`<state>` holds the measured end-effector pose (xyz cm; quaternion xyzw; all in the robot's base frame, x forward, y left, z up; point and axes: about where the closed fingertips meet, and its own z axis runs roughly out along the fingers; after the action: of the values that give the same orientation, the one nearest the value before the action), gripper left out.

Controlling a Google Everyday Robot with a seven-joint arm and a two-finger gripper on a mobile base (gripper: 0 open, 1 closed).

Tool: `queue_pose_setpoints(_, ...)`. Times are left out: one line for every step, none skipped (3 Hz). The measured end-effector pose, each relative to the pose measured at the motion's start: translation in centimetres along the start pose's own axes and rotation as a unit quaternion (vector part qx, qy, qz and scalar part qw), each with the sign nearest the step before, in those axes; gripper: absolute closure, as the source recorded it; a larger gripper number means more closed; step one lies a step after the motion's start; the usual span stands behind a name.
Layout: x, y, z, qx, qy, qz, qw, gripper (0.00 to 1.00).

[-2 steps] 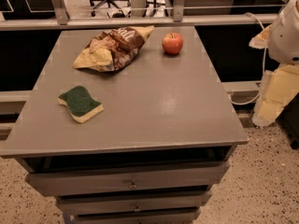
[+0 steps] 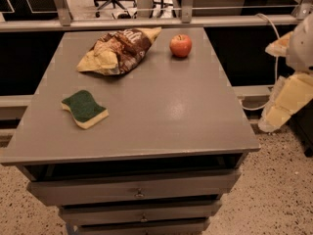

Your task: Move apple near sponge

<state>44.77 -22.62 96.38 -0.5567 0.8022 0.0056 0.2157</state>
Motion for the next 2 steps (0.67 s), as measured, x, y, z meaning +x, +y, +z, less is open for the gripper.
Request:
queue_pose_setpoints(1.6, -2.1, 1.0, 0.033, -0.067, 0.068, 0.9949, 0.0)
queue_pose_setpoints(3.3, -5.7, 3.1, 0.082, -0.16, 0.113, 0.9772, 0.0)
